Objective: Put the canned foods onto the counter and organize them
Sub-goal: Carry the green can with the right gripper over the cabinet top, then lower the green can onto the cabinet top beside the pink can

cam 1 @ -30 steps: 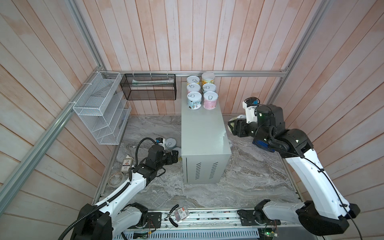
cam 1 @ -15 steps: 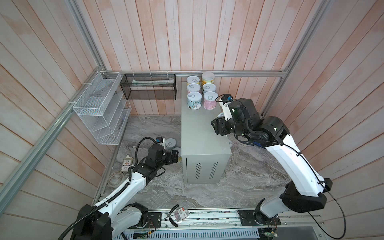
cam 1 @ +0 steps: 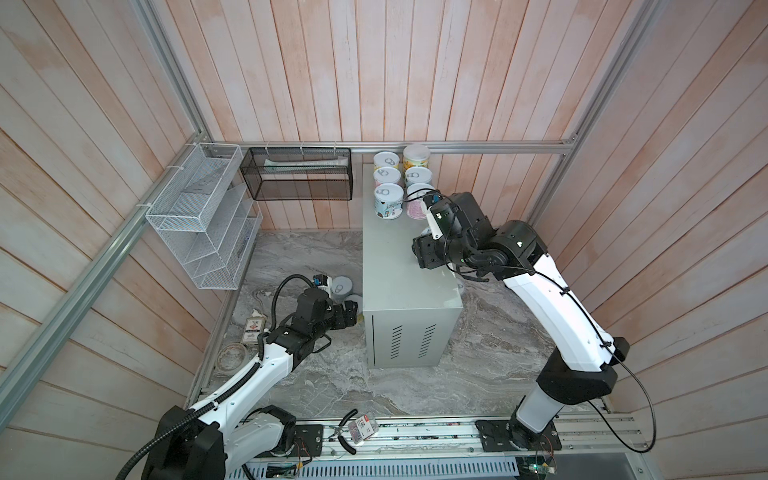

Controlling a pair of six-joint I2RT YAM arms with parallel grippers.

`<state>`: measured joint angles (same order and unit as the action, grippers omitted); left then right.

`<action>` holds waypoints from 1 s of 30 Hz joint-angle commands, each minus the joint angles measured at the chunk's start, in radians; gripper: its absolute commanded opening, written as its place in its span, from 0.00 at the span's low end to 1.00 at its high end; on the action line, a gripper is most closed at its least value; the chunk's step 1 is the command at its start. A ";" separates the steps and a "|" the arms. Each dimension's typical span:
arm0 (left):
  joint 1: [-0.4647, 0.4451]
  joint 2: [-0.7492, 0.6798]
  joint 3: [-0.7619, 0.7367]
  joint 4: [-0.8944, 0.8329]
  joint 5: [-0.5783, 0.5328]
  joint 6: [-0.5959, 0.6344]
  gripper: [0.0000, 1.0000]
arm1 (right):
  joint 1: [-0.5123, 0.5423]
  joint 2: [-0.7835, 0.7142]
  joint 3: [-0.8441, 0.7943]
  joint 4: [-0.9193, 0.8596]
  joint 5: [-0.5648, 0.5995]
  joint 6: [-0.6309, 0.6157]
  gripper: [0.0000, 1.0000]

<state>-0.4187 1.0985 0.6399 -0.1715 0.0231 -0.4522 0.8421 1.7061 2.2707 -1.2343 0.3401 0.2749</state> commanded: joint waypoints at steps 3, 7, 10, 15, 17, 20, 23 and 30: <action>0.003 0.000 0.017 0.011 0.000 0.013 0.97 | 0.005 0.008 0.047 0.024 0.029 -0.027 0.55; 0.003 -0.001 0.021 0.008 -0.002 0.015 0.97 | 0.006 0.017 0.060 0.029 0.029 -0.036 0.77; 0.003 -0.002 0.024 0.004 -0.003 0.017 0.97 | 0.006 0.019 0.065 0.041 0.027 -0.044 0.82; 0.003 -0.013 0.023 -0.003 -0.010 0.017 0.97 | 0.006 0.032 0.104 0.039 0.039 -0.051 0.87; 0.003 -0.018 0.021 -0.003 -0.015 0.019 0.97 | 0.005 0.028 0.137 0.039 0.054 -0.049 0.87; 0.003 -0.014 0.024 -0.003 -0.016 0.022 0.97 | 0.009 -0.007 0.146 0.072 0.049 -0.051 0.78; 0.002 -0.006 0.025 0.001 -0.016 0.021 0.97 | 0.029 -0.055 0.115 0.102 0.038 -0.047 0.74; 0.003 -0.022 0.032 0.004 -0.009 0.021 0.97 | 0.135 -0.178 -0.027 0.109 0.127 0.024 0.74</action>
<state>-0.4187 1.0966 0.6399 -0.1722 0.0196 -0.4454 0.9440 1.5780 2.2898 -1.1362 0.4049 0.2558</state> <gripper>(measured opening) 0.968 0.737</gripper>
